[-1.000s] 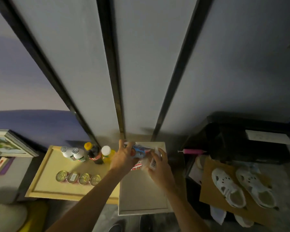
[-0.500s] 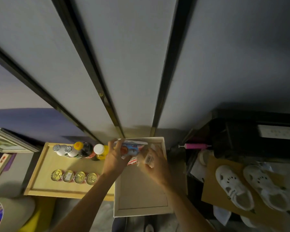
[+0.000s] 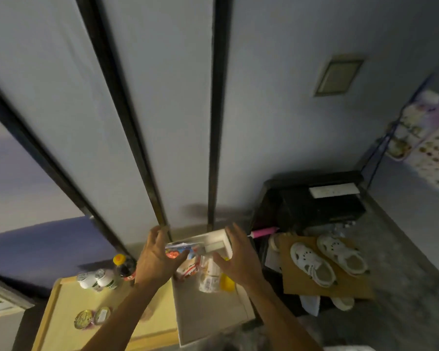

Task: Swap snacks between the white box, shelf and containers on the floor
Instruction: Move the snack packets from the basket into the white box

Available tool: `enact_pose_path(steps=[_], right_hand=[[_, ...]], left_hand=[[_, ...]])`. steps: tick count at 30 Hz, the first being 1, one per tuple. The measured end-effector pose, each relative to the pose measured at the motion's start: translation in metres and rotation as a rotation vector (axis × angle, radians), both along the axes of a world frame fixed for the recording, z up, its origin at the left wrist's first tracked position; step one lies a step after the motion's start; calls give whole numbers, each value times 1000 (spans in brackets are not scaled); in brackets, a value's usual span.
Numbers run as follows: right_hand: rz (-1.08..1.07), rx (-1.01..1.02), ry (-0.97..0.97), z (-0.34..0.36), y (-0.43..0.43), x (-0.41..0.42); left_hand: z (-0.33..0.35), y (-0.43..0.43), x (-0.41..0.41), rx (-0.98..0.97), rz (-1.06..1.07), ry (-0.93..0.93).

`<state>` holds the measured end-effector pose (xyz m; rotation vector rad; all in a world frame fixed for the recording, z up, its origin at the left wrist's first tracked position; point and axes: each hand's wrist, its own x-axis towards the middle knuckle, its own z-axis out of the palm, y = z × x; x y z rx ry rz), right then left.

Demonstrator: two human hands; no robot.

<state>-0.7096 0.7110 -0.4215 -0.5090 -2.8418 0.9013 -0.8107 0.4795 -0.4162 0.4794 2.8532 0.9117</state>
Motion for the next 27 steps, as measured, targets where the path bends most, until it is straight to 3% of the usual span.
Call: enact_pose_path(steps=[6, 11, 20, 27], right_hand=[[-265, 137, 20, 51, -23, 81], [-523, 117, 82, 88, -43, 182], [-943, 178, 109, 120, -61, 378], [-1155, 104, 71, 117, -76, 521]], left_hand=[[45, -1, 17, 99, -224, 59], [86, 24, 62, 173, -392, 64], [119, 84, 212, 251, -750, 37], [113, 118, 332, 174, -921, 36]])
